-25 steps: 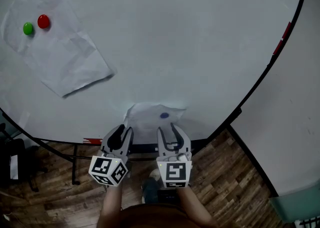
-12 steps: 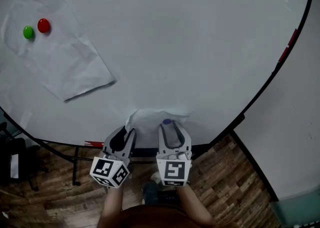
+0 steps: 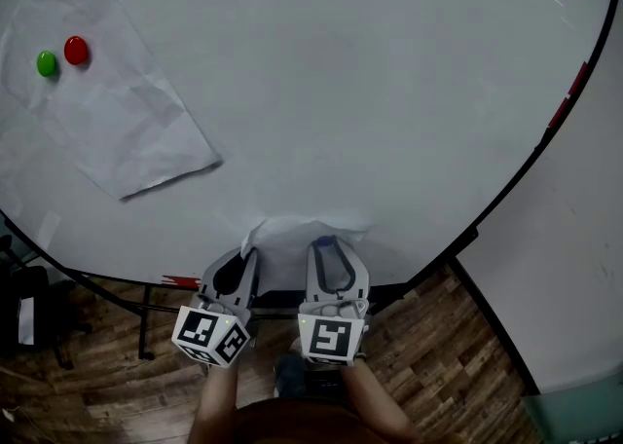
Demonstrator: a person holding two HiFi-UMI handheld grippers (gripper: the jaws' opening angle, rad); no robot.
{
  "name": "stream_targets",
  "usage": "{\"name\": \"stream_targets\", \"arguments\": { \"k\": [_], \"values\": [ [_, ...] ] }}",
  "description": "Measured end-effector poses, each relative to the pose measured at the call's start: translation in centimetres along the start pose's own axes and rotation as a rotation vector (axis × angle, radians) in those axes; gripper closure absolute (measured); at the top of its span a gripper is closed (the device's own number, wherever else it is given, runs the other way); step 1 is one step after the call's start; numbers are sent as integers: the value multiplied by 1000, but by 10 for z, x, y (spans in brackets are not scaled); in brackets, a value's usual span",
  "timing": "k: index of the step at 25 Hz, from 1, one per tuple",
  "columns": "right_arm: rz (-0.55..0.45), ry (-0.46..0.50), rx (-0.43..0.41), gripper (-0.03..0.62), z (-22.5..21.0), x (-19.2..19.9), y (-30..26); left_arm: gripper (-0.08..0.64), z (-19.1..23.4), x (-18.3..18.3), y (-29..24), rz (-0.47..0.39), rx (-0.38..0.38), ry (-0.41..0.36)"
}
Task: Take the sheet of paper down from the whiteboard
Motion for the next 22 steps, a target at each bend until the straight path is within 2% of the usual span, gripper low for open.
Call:
{"name": "stream_targets", "arguments": {
  "k": [7, 12, 16, 19, 22],
  "values": [
    [-15, -5, 1, 459, -2, -1, -1, 534, 2, 0, -1, -1, -2, 30],
    [-24, -25, -3, 457, -3, -1, 0, 535, -1, -6, -1, -8, -14, -6],
    [-24, -31, -11, 457, -3, 0, 1, 535, 1, -4, -3, -13, -18, 34],
    [-30, -17, -29, 457, -3, 0, -1, 535, 5, -2, -5, -24, -17, 115],
    [-39, 7, -62, 457, -2, -1, 3, 535, 5, -4, -5, -30, -20, 155]
  ]
}}
Point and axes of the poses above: the fingertips, and each gripper's own axes: y backward along the fingers, z to its left, x out of its underside, the point moved 7 cm from there along y, backward along the fingers, and after that the axes turned 1 degree about y, right-handed, at the moved point
